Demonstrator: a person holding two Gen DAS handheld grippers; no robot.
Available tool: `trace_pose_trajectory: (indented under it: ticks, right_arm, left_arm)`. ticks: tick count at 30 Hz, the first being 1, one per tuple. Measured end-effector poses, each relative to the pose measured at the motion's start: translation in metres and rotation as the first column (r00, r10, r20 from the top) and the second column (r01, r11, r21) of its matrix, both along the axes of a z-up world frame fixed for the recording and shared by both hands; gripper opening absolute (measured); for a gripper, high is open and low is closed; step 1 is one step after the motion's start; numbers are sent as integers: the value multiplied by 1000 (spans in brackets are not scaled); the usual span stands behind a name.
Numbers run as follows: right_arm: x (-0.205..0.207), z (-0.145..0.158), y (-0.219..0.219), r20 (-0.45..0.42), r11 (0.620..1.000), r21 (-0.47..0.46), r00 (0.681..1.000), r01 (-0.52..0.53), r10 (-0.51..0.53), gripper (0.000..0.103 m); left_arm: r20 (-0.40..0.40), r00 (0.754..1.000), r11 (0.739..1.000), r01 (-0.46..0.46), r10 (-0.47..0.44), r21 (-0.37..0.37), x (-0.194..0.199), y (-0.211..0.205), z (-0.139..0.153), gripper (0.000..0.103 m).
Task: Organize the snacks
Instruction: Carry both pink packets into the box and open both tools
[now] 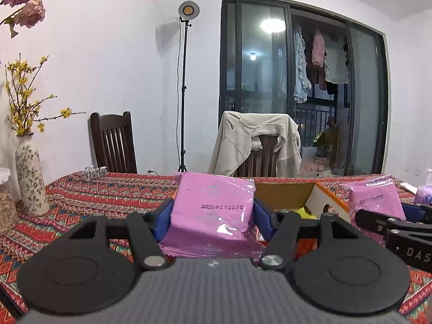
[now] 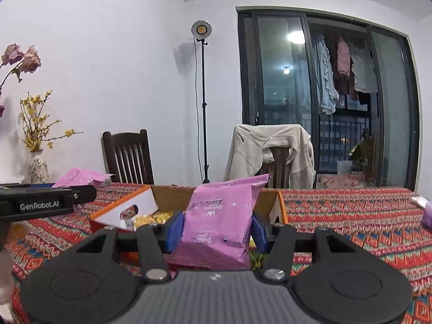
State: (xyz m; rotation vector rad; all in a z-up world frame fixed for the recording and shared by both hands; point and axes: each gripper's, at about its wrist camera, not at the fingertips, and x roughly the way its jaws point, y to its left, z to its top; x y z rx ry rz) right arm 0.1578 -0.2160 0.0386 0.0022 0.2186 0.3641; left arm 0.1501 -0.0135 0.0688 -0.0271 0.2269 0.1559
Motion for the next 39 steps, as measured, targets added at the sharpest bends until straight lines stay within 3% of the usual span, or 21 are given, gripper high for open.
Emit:
trace_pose_trajectory:
  ticks: [11, 22, 27, 32, 39]
  right_arm:
    - [41, 28, 5, 24, 999, 28, 999, 33, -34, 52]
    - [101, 24, 21, -31, 994, 77, 996, 81, -79, 52]
    - [115, 8, 24, -34, 993, 82, 996, 88, -85, 52]
    - [122, -12, 33, -59, 996, 13, 995, 85, -84, 52]
    - [123, -23, 36, -86, 998, -11, 994, 68, -68, 52]
  left_arm:
    - [14, 1000, 999, 21, -20, -35, 40, 2, 24, 63]
    - [7, 1000, 996, -7, 8, -89, 99, 10, 29, 63]
    - [2, 999, 988, -41, 42, -146, 118, 18, 15, 63]
    - [-65, 997, 989, -46, 37, -138, 134, 25, -7, 63]
    - [-112, 993, 987, -59, 43, -150, 141, 35, -23, 63]
